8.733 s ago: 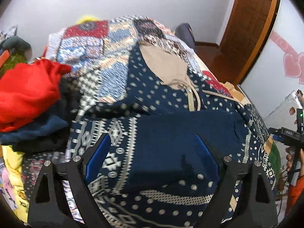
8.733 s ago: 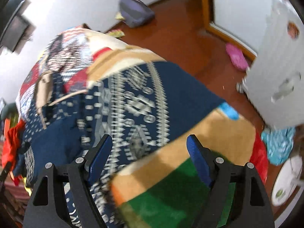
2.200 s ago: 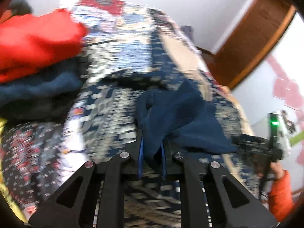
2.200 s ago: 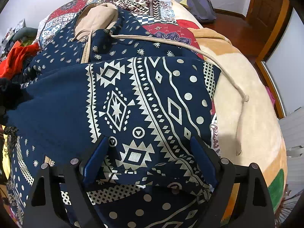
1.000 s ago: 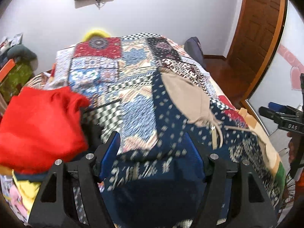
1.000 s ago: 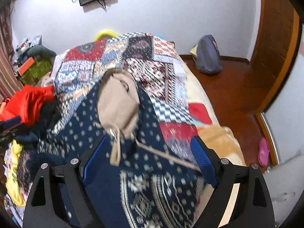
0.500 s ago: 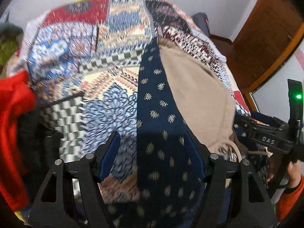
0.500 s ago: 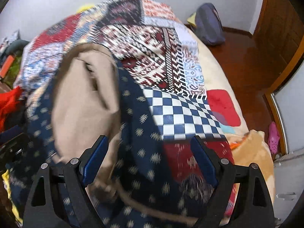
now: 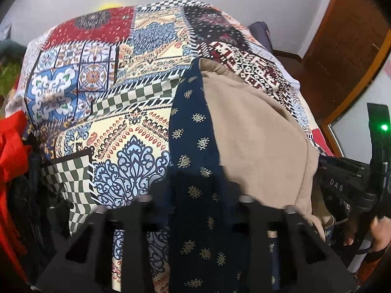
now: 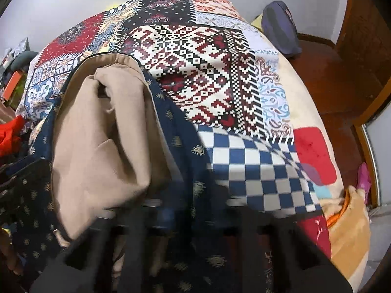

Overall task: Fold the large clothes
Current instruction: 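Grasp the beige hood with the right gripper and lift it toward the hem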

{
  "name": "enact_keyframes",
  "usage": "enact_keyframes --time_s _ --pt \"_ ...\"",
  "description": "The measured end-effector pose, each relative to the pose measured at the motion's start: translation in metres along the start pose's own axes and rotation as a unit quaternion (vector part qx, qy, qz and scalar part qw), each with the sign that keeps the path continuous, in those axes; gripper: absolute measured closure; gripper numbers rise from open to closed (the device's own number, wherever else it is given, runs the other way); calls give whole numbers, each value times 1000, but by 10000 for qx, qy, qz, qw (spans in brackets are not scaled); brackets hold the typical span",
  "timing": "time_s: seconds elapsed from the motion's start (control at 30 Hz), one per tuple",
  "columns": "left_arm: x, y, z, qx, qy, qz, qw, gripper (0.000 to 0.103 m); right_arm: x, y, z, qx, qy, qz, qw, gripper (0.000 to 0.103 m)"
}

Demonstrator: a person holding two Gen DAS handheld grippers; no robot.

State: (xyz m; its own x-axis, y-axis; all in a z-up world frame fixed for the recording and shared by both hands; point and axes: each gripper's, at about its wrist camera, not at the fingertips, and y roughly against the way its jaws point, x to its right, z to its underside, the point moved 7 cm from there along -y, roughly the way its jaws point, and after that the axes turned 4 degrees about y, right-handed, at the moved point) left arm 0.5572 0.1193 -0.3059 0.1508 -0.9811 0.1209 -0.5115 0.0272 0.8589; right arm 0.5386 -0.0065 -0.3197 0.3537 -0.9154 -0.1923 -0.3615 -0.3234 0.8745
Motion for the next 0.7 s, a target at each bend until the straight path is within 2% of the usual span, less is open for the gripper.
enact_keyframes --time_s 0.03,0.17,0.43,0.57,0.7 --pt "1 3 1 -49 7 114 9999 98 0 1 0 -19 16 7 10000 94" --pt "3 28 3 51 -84 180 9998 98 0 31 3 148 37 -39 9999 95" --pt "23 128 22 531 -549 404 9963 98 -8 144 19 979 372 -168 9944 95" --pt "33 174 47 705 -753 476 9935 98 -15 183 38 1211 544 -351 9905 95" --pt "35 201 80 701 -897 527 9921 98 -23 210 71 1292 694 -394 9884 95"
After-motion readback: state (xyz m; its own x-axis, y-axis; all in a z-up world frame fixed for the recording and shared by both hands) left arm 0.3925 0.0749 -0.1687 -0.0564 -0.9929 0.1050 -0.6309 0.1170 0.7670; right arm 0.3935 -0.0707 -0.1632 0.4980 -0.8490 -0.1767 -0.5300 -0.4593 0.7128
